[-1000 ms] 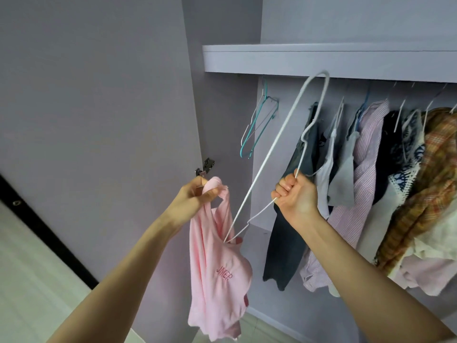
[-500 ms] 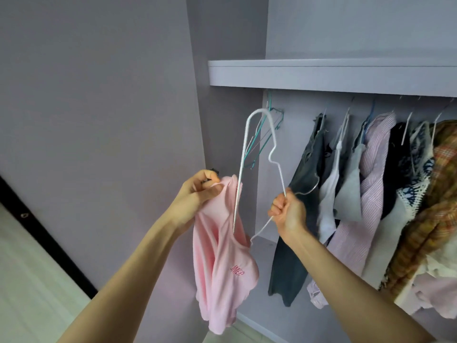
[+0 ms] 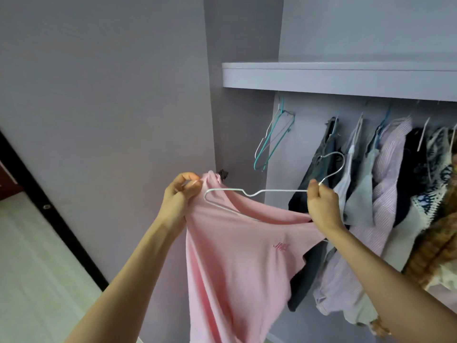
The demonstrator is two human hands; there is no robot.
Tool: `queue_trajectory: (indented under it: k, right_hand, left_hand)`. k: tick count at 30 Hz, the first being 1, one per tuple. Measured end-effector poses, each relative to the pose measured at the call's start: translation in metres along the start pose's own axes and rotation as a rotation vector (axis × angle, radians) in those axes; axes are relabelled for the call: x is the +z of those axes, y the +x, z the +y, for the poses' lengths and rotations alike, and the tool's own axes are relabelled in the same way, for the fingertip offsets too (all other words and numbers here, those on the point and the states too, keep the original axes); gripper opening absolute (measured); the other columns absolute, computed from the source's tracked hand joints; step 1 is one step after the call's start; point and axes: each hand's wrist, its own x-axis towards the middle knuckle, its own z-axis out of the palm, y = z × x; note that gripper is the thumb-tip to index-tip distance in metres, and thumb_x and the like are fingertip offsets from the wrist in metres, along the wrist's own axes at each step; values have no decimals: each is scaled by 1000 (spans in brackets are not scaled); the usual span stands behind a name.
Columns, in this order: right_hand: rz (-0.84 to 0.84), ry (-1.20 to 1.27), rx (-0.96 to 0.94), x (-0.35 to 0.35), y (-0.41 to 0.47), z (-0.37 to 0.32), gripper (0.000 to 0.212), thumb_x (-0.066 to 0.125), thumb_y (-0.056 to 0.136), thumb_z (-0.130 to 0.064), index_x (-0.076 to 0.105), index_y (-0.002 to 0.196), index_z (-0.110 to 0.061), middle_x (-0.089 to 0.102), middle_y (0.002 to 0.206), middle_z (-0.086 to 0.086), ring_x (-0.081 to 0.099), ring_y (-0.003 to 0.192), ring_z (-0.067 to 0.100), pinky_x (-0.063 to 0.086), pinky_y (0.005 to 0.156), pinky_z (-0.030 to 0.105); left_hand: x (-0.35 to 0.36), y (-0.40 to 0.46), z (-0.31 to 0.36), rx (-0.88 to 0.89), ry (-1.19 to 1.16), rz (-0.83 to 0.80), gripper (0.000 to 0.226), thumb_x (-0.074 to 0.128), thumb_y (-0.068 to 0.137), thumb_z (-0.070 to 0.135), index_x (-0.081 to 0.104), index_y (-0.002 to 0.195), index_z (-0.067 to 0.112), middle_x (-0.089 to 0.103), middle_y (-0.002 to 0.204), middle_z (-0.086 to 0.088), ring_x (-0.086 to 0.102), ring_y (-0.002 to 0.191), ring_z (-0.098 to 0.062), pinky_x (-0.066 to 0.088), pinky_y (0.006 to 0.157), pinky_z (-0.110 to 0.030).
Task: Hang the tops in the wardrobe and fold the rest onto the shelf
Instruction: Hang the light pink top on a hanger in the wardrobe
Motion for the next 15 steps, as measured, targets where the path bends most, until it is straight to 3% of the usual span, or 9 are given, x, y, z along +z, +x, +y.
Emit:
queue_trajectory:
  k: [7,11,15]
  right_hand:
    - [84,-20,6,-10,9,-5,49,36,100,-14,28,52,-12,45,62,14,40,65,28,18,59,32]
    - [34,-105,-67,-7,7,-9,50,38,100,-13,23,52,-13,44,61,16,38,64,29,28,62,38]
    - [-4,-113,-50,-10,6,-3,51,40,99,-10,22,51,-12,34,50,6,36,61,28,19,58,34]
  left_hand:
    - [-13,4,-2,-33,-176,-1,25,50,89,0,52,72,19,52,64,8,50,57,-5,41,50,-13]
    - [-12,5,-6,8,-19,99,27,51,89,-2,55,73,19,52,67,5,47,55,-4,37,48,-14]
    - [-21,11,-10,41,201,226,27,50,90,-3,56,79,21,51,69,5,42,56,-7,35,47,-11]
